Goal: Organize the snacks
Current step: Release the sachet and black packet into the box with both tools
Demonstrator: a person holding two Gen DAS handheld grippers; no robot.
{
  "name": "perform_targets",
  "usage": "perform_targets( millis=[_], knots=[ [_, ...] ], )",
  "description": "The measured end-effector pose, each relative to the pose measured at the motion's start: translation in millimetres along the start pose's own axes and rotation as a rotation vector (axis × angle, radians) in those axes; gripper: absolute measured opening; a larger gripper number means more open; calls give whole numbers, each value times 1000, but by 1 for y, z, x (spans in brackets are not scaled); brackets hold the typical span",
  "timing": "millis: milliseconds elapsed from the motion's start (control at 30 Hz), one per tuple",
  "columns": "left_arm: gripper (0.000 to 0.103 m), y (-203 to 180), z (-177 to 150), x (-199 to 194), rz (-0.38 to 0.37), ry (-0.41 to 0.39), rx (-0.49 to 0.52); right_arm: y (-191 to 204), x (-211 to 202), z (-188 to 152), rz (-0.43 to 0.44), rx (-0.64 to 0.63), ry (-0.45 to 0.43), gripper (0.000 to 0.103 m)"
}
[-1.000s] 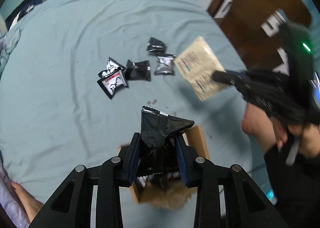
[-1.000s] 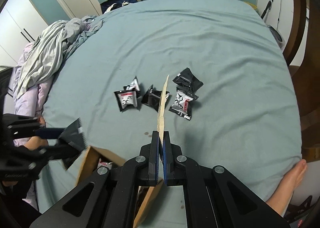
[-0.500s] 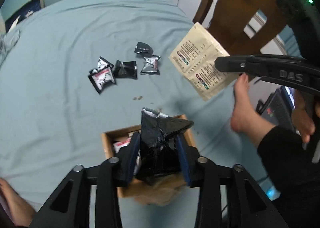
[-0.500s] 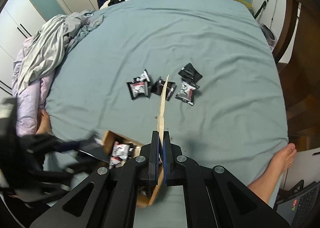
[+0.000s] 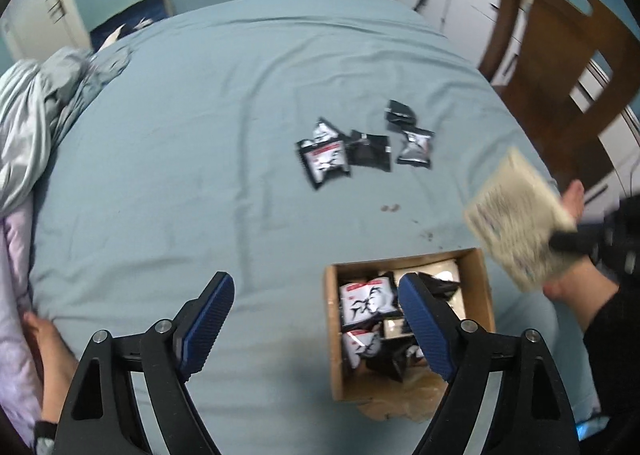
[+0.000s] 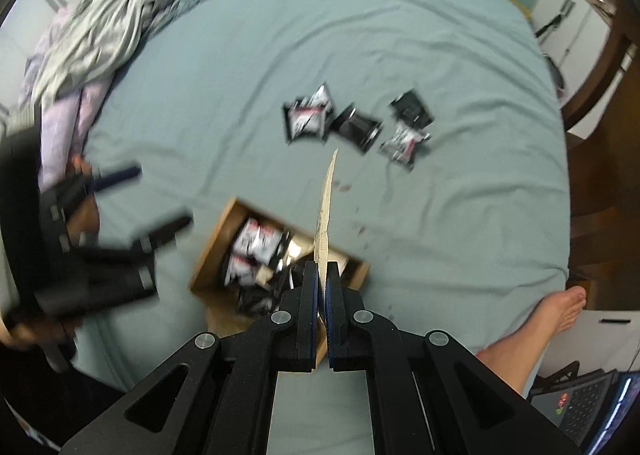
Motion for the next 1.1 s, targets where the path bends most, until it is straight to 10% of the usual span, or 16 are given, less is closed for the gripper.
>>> perform_targets(
  millis=[433,633,1100],
  knots=[
    [85,7,-8,-4,50,-18,42,-2,15,1,139,50,84,4],
    [85,2,-16,1,66,0,74,-26,17,-4,169,214,81,61],
    [85,-8,-20,-1,74,-3,123,-58,8,-4,55,355,23,61]
  ],
)
Point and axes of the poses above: each gripper's, at about its wrist camera, not at the fingertips, and x roughly the way its jaws point, y to its left, z to its top, the point moved 6 cm from there along x, roughly the way its jaws point, and after that the axes turned 15 degrees about z, right-handed, at the moved point
